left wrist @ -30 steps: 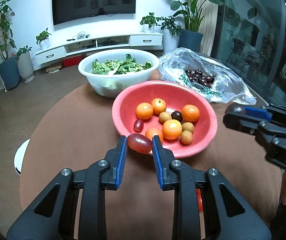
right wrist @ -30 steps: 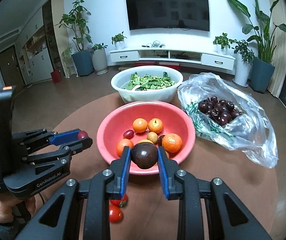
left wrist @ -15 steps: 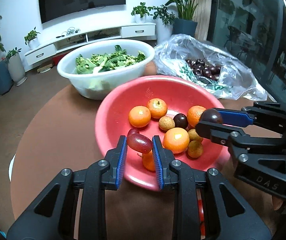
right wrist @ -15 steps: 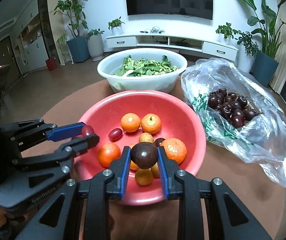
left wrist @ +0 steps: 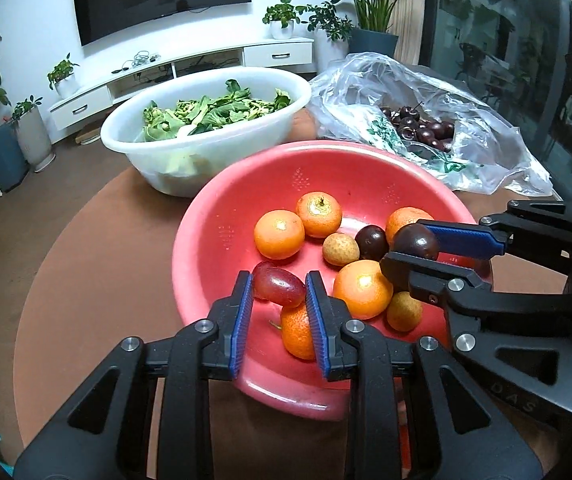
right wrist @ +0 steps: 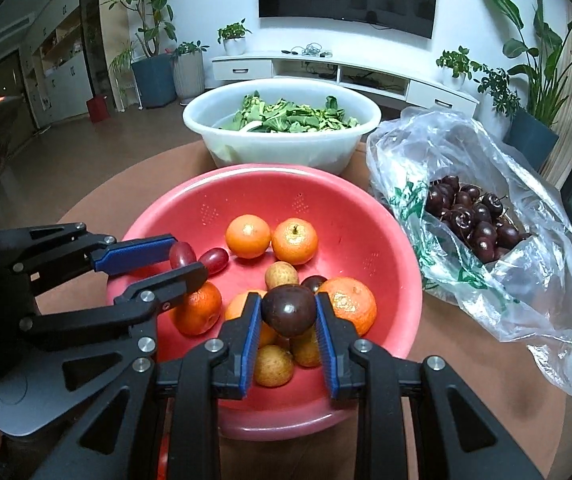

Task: Organize fruits
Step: 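Move both open tools back to the red tomatoes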

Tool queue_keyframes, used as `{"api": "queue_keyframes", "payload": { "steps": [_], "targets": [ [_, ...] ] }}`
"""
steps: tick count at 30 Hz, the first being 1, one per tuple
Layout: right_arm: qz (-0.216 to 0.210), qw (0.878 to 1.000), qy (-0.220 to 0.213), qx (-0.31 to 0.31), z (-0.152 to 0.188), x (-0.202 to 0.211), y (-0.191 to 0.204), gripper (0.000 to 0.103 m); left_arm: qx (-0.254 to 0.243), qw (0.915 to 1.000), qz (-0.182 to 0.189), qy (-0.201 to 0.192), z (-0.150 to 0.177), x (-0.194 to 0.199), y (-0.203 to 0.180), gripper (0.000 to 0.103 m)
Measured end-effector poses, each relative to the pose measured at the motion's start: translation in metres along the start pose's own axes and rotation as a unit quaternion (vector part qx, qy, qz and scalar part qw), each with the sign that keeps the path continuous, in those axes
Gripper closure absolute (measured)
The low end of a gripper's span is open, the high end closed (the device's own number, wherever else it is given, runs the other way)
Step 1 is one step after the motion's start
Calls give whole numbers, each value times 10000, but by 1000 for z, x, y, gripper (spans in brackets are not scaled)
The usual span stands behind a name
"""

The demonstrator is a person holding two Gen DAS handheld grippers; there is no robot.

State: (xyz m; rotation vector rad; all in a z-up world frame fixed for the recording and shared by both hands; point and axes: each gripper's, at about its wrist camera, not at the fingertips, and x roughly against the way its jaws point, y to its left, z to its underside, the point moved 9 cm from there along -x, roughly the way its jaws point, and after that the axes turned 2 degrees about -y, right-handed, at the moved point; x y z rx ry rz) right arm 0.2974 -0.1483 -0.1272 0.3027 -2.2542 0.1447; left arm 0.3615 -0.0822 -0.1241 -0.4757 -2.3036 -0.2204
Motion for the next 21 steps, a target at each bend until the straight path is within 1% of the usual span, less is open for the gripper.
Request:
{"api": "queue_keyframes", "payload": {
  "steps": [6,8,10,11,12,13,14,15,16,17,18,19,21],
  "targets": [
    [26,10000,11,36,0,1,0,74,5,10000,4,-34,-1,-1,1,74],
    [44,10000,20,58,0,3,-1,73,11,10000,-15,-57,-1,1,1,72],
    [98,9999,10,71,-1,5,-2,72,38,9999,-35,-123,-2,5,2,63],
    [139,9999,-6,65,-1,6,-5,72,69,9998,-39,-161,-3,7,3,61],
    [148,9999,-9,32,-2,7,-7,70,93,9998,-48,-186,-4,10,3,58],
    [144,9999,-7,-20,-2,8,-10,63,122,9997,-65,-204,-4,13,4,57],
    [147,9998,-18,-115,-2,10,-14,59,177,9996,-72,-229,-5,17,6,56],
    [146,9997,-37,-169,-3,12,-16,53,220,9994,-81,-255,-5,20,7,51],
    [140,9996,-62,-218,-4,14,-19,51,282,9991,-134,-289,-5,25,10,37],
    [149,9995,-80,-259,-4,16,-21,51,348,9988,-135,-321,-4,28,12,27],
    [147,9994,-78,-288,-4,17,-23,47,422,9984,-100,-363,-3,33,14,15],
    [117,9993,-89,-331,-4,19,-24,42,474,9980,-68,-402,-2,38,14,14],
    [48,9991,-156,-391,-5,25,-24,40,503,9977,-55,-449,3,50,14,14]
  ]
}}
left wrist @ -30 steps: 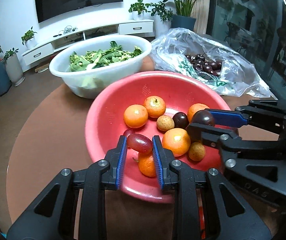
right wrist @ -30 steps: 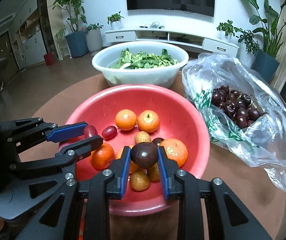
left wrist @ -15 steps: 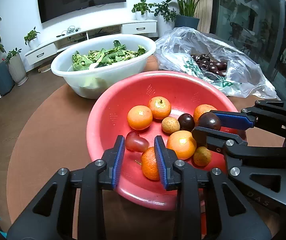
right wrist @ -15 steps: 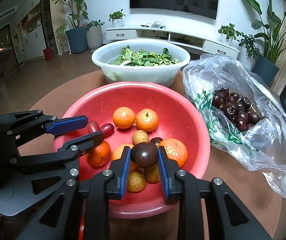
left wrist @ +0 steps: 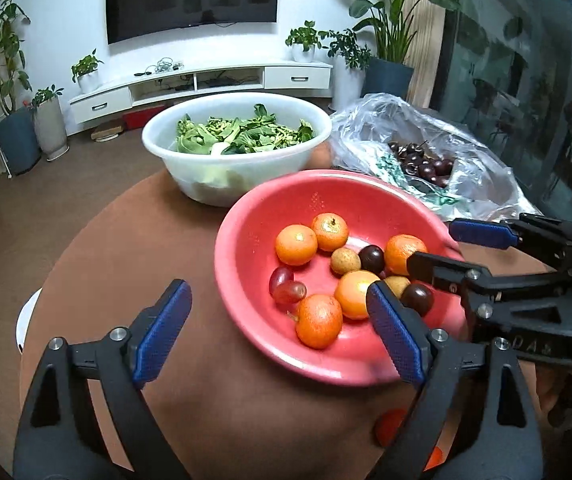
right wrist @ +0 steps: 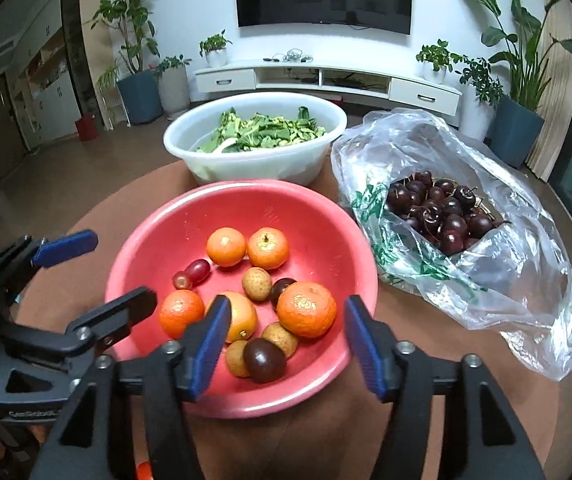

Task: Organize fruits
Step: 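Move both open tools back to the red tomatoes, then grasp a red tomato with the left tool while the right tool grasps another tomato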

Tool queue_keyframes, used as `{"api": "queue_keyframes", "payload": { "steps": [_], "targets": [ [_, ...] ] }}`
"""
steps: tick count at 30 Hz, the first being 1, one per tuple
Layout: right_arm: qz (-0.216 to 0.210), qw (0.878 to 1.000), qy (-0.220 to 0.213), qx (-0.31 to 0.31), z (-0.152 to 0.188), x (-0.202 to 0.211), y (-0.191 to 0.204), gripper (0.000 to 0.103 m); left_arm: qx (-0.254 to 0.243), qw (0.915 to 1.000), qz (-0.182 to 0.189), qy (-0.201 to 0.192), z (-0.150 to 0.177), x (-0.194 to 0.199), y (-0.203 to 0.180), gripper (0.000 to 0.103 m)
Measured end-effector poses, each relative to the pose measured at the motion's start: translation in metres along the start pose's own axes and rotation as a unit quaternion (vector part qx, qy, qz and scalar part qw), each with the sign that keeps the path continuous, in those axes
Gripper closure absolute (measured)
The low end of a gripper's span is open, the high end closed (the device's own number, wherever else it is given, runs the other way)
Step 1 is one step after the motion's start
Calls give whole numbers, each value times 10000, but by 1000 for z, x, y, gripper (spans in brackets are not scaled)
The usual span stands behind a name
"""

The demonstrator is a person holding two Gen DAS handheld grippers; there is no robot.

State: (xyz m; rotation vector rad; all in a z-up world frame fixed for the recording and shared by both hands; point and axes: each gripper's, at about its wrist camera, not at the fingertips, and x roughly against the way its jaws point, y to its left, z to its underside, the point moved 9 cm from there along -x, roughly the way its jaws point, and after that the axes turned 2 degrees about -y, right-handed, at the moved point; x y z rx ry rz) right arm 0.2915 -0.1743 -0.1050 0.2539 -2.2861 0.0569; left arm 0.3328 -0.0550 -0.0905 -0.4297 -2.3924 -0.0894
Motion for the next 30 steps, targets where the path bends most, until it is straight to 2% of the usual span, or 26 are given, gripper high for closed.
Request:
{"api": "queue_keyframes", "payload": {
  "steps": [5,8,15,18,27,29,30],
  "targets": [
    [-164,9995,-229,-131,13,29,3,40,20,9999,40,-150,16,35,-6,10],
    [-225,9983,-364,-405,33,50,-2,36,-8,9999,117,-76,38,53,-18,10],
    [-231,9922,-184,-1212,103,79,-19,35,-394,9972,176,603,109,61,-67,10],
    [-288,9904,-120,-1343,118,86,-18,35,-369,9963,125,763,126,59,-79,10],
    [-367,9902,-204,-1335,129,91,-15,35,-356,9959,-103,822,128,55,-85,10],
    [-374,9904,-201,-1317,131,91,-15,35,-394,9954,-90,864,125,49,-86,17],
    [-387,9904,-210,-1311,131,92,-15,35,-428,9949,-82,911,125,46,-87,24]
  ]
}}
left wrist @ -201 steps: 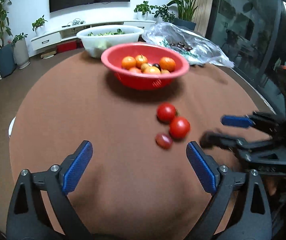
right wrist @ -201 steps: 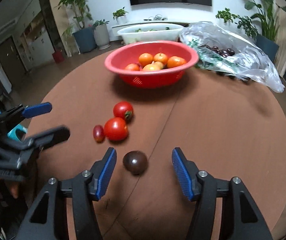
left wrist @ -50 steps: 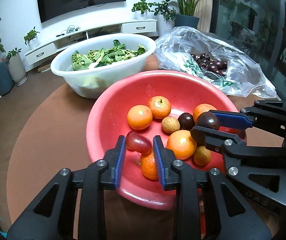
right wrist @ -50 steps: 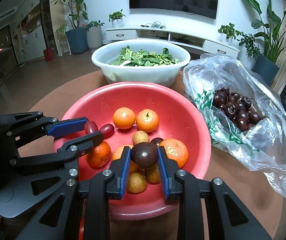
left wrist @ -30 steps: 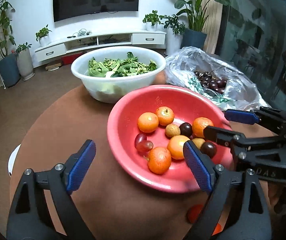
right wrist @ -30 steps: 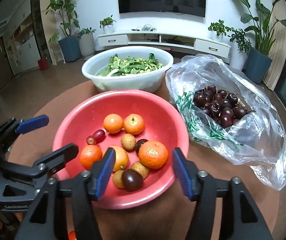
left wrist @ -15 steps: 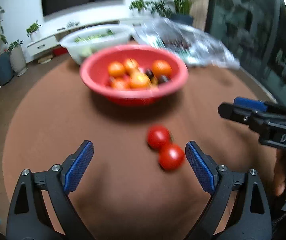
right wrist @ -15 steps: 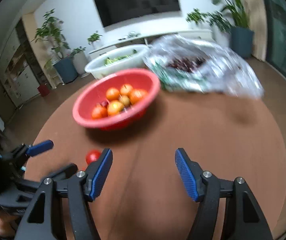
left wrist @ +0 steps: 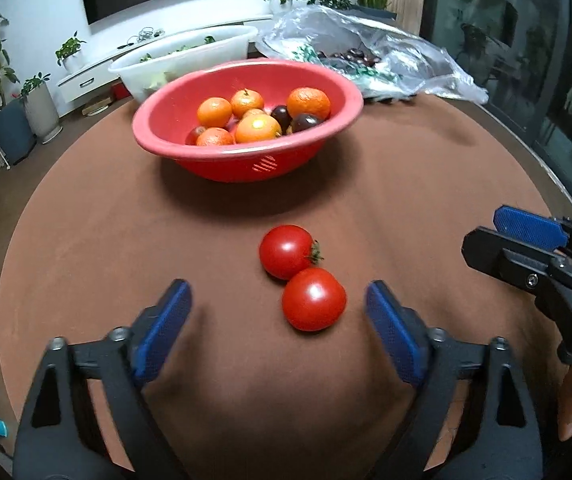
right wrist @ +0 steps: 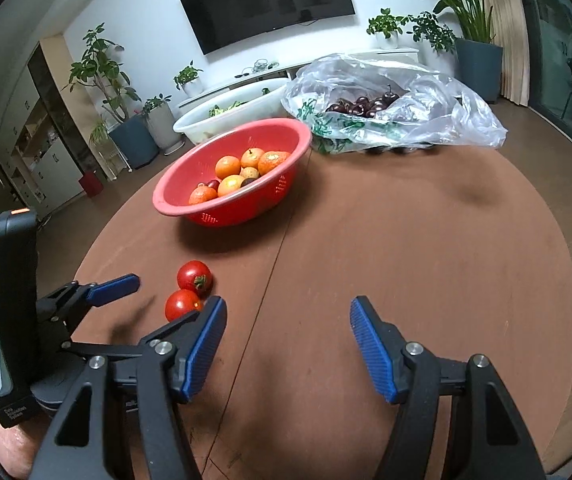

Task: Organize fruits
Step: 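Grasp a red tomato with the left tool while the right tool grasps another tomato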

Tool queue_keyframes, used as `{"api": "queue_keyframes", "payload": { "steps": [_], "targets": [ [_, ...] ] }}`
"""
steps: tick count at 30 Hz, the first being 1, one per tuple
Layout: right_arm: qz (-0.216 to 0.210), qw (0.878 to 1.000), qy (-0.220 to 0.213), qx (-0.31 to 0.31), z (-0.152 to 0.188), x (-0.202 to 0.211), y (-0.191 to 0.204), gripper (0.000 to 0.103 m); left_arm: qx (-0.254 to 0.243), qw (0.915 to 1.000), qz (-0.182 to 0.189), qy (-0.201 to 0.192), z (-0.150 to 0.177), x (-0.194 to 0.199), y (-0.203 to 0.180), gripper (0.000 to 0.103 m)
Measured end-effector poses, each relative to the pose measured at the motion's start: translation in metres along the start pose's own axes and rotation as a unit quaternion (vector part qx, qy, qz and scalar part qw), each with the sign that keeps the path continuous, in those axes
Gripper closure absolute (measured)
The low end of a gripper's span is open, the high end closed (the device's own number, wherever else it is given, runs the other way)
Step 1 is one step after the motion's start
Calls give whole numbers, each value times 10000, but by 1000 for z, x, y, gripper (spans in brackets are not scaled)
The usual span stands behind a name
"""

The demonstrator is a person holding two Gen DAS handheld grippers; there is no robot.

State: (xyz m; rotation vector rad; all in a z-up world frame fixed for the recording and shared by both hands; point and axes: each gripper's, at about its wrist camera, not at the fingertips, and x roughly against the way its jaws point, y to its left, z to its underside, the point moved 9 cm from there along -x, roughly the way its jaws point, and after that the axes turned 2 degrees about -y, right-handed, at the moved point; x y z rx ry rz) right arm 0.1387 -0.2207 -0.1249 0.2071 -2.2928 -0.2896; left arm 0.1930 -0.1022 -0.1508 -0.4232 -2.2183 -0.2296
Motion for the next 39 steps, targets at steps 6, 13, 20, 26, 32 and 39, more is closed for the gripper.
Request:
{"api": "queue_keyframes", "payload": {
  "steps": [6,13,20,26,32,39],
  "targets": [
    [9,10000,-8,44,1,1,0,40,-4,9998,87,180,4,-11,-4,48],
    [9,9999,36,129,4,-1,2,44,-10,9992,355,161,4,-12,-14,71],
    [38,9997,97,215,6,-4,7,45,172,9982,574,83,8,-4,-8,72],
    [12,9990,205,406,5,-11,21,46,485,9962,711,-144,15,22,14,72],
    [-103,9953,355,891,0,-33,61,46,939,9931,634,-309,30,44,51,72],
    [-130,9900,716,1209,-1,-74,96,53,1248,9897,536,-461,39,59,87,72]
  ]
}}
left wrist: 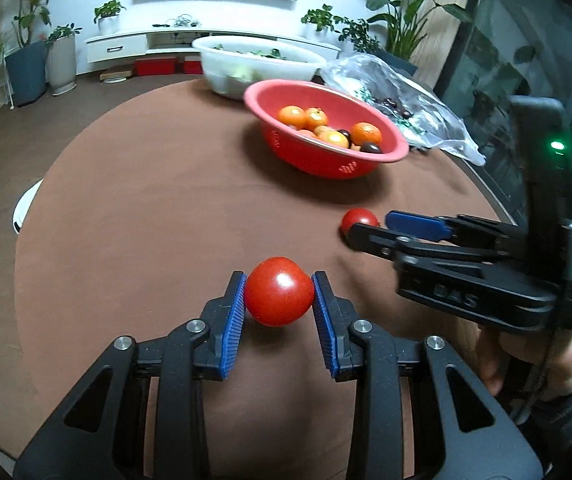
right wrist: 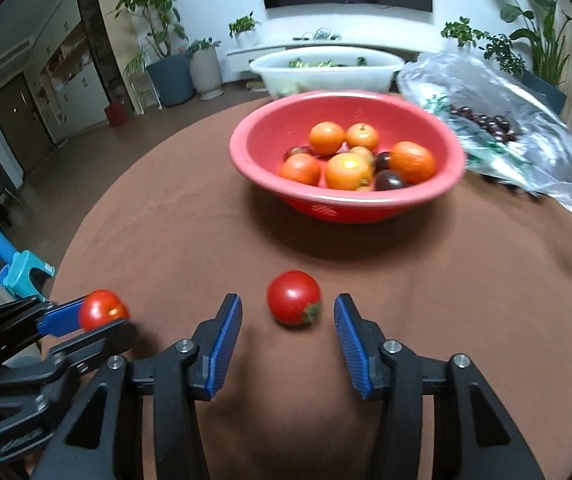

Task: Organize fruits
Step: 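Grasp a red tomato with the left tool while the right tool grasps another tomato, then carry both tomatoes over the red bowl and open both tools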

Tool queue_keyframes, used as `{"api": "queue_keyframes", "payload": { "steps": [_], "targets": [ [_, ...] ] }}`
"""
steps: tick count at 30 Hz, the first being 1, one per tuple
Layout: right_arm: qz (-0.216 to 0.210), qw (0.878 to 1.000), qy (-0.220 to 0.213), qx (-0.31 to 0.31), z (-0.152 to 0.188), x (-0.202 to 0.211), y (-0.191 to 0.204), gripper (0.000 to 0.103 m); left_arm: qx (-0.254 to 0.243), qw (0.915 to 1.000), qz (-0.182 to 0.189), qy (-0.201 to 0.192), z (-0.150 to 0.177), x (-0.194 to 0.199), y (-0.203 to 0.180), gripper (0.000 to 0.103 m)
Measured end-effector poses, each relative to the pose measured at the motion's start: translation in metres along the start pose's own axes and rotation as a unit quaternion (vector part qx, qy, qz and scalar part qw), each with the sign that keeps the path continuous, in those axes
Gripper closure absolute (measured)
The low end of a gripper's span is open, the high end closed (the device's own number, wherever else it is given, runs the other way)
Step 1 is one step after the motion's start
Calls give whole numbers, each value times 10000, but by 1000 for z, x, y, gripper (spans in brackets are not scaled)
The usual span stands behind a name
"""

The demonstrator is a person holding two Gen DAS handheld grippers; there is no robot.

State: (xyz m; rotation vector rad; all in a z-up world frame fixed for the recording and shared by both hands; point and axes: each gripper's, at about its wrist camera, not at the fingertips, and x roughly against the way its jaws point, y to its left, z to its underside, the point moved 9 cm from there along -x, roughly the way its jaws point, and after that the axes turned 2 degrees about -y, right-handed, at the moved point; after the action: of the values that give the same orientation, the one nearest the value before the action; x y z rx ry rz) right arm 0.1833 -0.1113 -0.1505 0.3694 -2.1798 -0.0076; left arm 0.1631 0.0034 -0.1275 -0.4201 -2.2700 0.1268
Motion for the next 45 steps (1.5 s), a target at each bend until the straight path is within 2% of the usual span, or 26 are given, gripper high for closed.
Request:
{"api": "queue_keyframes", "payload": {
  "steps": [4,7,9,17,29,45],
  "targets": [
    [205,9996,146,97,-3,-16,-1,55,70,10000,32,5,5,1,7,72],
    [268,9993,229,76,0,-20,-4,65,85,9999,55,10,6,-1,7,72],
    [328,9991,218,155,2,-20,-6,68,90,9999,62,17,6,-4,6,72],
    [394,9988,222,159,5,-16,-3,69,83,10000,13,4,7,-4,5,72],
    [487,9978,-91,443,-4,14,9,69,-71,10000,-19,-49,-1,-1,-5,72],
    [671,9963,-321,433,-20,36,-1,69,-487,9982,-104,-345,-55,2,-21,72]
  ]
}}
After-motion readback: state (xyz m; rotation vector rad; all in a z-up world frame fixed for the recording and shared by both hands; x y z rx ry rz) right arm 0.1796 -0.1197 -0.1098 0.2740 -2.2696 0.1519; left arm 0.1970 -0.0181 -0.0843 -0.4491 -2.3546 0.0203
